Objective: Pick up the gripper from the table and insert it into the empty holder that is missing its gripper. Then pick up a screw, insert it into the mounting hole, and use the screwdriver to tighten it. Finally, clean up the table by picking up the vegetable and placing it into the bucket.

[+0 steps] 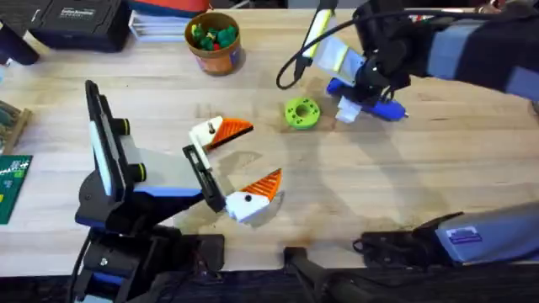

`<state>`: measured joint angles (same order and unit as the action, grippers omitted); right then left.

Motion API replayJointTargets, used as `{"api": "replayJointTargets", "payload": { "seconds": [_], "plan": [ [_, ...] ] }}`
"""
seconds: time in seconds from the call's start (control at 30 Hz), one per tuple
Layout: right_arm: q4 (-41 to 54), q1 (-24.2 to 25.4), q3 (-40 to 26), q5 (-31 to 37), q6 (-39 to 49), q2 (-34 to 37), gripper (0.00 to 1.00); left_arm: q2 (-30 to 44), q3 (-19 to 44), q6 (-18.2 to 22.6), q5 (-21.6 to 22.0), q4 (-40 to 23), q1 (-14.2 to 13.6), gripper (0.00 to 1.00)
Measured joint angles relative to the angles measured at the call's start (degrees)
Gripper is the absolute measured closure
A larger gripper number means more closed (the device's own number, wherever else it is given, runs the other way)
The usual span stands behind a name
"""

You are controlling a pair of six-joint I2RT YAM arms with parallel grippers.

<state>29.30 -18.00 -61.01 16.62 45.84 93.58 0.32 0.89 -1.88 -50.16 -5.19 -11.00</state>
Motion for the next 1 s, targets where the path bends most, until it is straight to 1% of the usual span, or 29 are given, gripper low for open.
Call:
{"api": "replayJointTargets", "payload": {
  "seconds": [0.1,0.17,0.23,0.27,0.33,0.37,0.47,0.5,0.53,0.63,0.7,0.77,0.83,0.9,1.0],
  "plan": [
    [0.8,-0.2,0.0,-0.2,-3.0,-3.9,0.009,0.0,0.0,0.0,0.6,0.4,0.0,0.015],
    [1.0,-0.5,0.0,-0.5,-4.8,-7.0,0.009,0.0,-0.2,-0.1,1.4,2.5,0.0,0.015],
    [1.0,-0.7,0.0,-0.8,-6.5,-9.9,0.009,0.0,-0.2,-1.4,2.5,4.6,0.0,0.015],
    [1.0,-0.7,0.0,-1.0,-7.3,-11.4,0.009,0.0,0.2,-2.8,3.7,3.8,0.0,0.015],
    [1.0,-0.9,0.0,-1.2,-8.6,-13.7,0.007,0.0,1.7,-5.1,6.5,-0.9,0.0,0.015],
    [1.0,-0.9,0.0,-1.3,-9.1,-14.5,0.007,0.0,3.2,-5.9,8.1,-4.9,0.0,0.015],
    [1.0,-0.9,0.0,-1.3,-10.3,-16.3,0.007,1.9,10.4,-7.8,14.3,-16.2,0.0,0.015],
    [1.1,-0.9,0.0,-1.3,-11.4,-16.7,0.007,7.6,20.5,-8.4,22.3,-27.2,0.0,0.015],
    [1.1,-0.9,0.0,-1.3,-11.9,-16.7,0.007,10.4,24.0,-8.4,25.6,-30.8,0.0,0.015],
    [1.2,-0.9,0.0,-1.4,-12.8,-16.7,0.007,19.5,31.7,-8.3,34.8,-38.8,0.0,0.015],
    [1.2,-0.9,0.0,-1.5,-13.1,-16.7,0.007,25.6,34.6,-7.1,39.9,-40.9,0.0,0.015],
    [1.2,-0.9,0.0,-1.5,-13.3,-16.7,0.007,31.5,36.2,-4.9,43.5,-41.5,0.0,0.014],
    [1.2,-0.9,0.0,-1.5,-13.3,-16.7,0.007,36.4,36.7,-3.1,45.7,-41.3,0.0,0.014],
    [1.2,-0.9,0.0,-1.5,-13.4,-16.7,0.007,40.7,36.7,-1.9,46.9,-41.0,0.0,0.016],
    [1.2,-0.9,0.0,-1.5,-13.5,-16.7,0.009,45.8,36.7,-0.9,47.5,-38.8,0.0,0.015]
  ]
}}
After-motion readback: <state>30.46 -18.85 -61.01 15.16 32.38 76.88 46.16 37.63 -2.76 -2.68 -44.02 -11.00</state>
